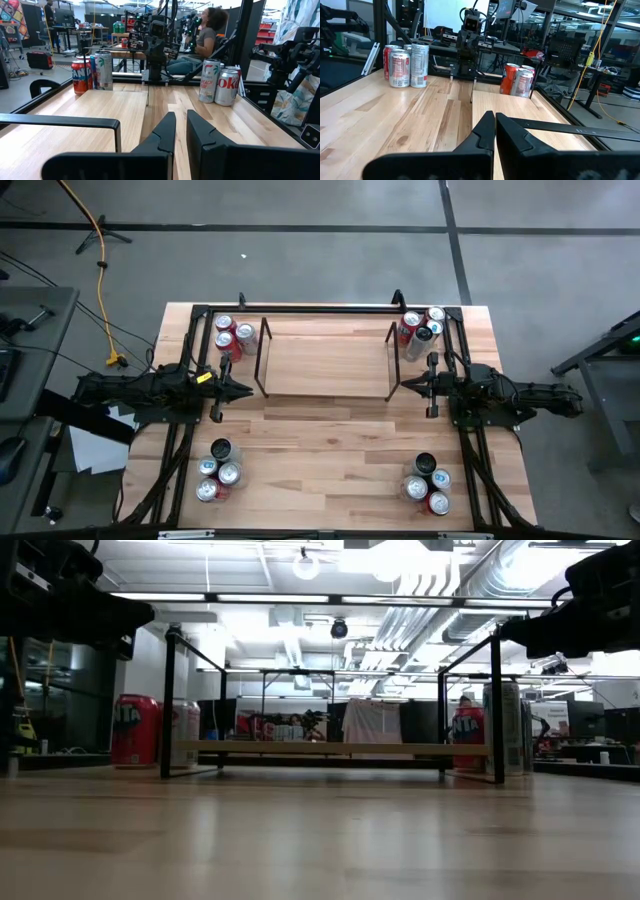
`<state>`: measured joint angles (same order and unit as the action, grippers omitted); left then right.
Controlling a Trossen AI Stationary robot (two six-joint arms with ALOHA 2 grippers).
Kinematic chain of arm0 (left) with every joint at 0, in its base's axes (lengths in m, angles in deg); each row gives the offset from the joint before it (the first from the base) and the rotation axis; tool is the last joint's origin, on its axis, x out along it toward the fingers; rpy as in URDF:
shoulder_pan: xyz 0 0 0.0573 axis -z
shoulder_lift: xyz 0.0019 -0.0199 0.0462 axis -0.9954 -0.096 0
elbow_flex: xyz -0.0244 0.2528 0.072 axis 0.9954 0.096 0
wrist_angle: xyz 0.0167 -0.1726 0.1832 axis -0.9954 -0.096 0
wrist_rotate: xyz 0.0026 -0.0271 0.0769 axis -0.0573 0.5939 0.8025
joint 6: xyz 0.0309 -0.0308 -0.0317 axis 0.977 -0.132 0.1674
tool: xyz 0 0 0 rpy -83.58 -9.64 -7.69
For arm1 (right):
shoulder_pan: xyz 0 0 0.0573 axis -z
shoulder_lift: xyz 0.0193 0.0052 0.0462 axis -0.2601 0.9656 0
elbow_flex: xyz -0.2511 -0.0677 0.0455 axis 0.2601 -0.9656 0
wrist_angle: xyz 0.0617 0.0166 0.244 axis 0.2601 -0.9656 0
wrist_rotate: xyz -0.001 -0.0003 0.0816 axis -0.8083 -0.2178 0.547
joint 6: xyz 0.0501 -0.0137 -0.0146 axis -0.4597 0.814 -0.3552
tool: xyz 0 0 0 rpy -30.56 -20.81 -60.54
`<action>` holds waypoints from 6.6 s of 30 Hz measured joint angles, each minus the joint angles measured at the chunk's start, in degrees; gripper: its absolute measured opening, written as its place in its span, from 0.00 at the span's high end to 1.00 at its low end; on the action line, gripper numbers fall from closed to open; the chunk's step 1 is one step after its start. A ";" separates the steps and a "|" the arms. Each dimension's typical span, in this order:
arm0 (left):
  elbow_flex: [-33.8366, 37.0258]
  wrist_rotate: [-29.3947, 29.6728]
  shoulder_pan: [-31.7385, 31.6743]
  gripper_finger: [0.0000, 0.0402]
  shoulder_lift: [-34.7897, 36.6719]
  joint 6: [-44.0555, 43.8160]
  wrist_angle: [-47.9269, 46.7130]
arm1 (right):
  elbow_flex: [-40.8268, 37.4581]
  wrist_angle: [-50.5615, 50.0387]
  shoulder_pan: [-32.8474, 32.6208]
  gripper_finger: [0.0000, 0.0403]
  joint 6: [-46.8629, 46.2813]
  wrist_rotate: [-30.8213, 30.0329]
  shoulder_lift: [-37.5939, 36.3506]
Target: Place canned beverage on shelf
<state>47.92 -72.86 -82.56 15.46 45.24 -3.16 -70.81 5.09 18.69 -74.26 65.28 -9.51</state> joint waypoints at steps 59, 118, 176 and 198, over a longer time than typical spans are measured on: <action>-31.00 26.36 -0.03 0.55 -18.63 -22.62 -3.09 | -0.01 0.00 -0.01 1.00 0.00 0.02 0.00; -43.23 16.60 -46.20 0.27 -60.51 -40.67 -53.42 | -0.02 0.00 -0.01 1.00 0.02 0.00 -0.01; -42.29 18.79 -46.94 0.43 -60.58 -42.59 -54.60 | 0.00 0.00 0.01 1.00 0.01 0.01 -0.01; -64.57 15.52 -43.48 0.43 -46.88 -32.31 -54.05 | -0.01 0.00 -0.01 1.00 0.01 0.00 0.00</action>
<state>-16.65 -57.34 -126.04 -31.42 12.93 -57.21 -70.81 5.09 18.68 -74.25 65.28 -9.51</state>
